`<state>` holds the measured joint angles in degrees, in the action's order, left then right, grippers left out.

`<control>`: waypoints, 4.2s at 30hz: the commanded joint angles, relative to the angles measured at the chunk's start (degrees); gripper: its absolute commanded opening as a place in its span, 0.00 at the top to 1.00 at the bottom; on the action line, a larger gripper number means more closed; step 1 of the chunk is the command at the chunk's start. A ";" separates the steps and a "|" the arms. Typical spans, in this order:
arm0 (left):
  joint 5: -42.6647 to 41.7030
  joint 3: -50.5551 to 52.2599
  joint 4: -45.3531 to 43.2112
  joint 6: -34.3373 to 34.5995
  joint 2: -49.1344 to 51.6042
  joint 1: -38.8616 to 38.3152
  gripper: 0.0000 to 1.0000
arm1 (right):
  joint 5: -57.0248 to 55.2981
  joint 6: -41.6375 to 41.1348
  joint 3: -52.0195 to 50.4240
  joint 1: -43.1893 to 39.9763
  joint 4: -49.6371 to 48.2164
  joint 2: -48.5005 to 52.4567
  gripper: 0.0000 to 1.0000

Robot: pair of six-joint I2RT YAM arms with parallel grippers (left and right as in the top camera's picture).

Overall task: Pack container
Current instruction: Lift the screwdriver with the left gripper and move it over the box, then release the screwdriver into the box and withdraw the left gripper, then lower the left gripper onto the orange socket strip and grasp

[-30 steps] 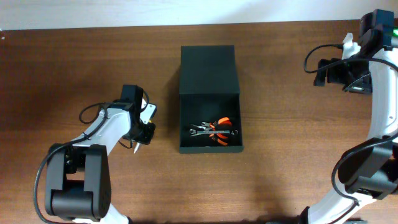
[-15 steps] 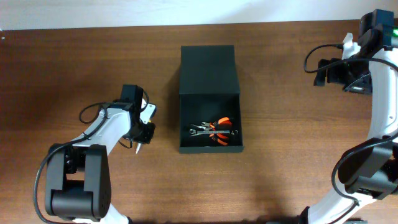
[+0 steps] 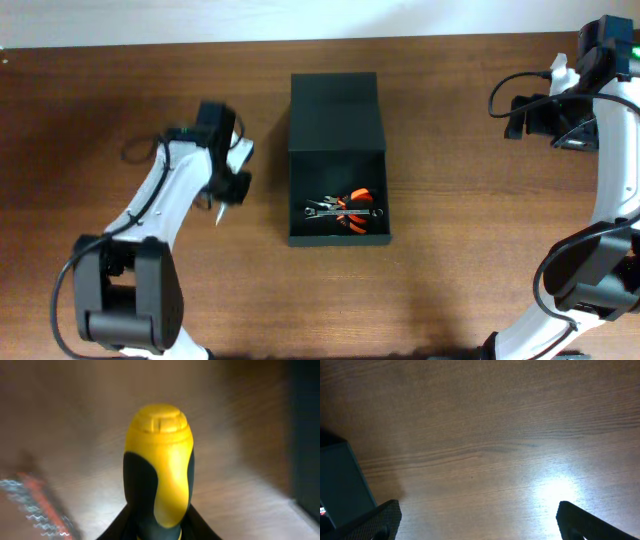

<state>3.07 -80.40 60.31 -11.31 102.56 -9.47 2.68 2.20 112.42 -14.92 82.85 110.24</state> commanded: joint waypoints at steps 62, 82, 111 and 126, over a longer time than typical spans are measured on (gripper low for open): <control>11.43 -46.29 36.37 0.83 -5.53 -0.15 0.01 | 0.52 0.52 -0.07 0.26 1.07 -0.04 0.01; -4.15 6.88 0.02 -8.26 -15.61 26.25 0.01 | 0.55 0.50 -0.07 0.28 0.66 -0.04 0.01; -1.79 8.26 -3.78 -14.12 9.20 26.27 0.01 | 0.50 0.55 -0.07 0.26 0.68 -0.04 0.01; -3.98 9.03 -5.22 -14.08 12.15 26.25 0.09 | 0.50 0.96 -0.07 0.26 0.61 -0.04 0.01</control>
<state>1.93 -72.42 55.24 -24.47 113.06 16.53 2.68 3.07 112.33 -14.92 83.50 110.24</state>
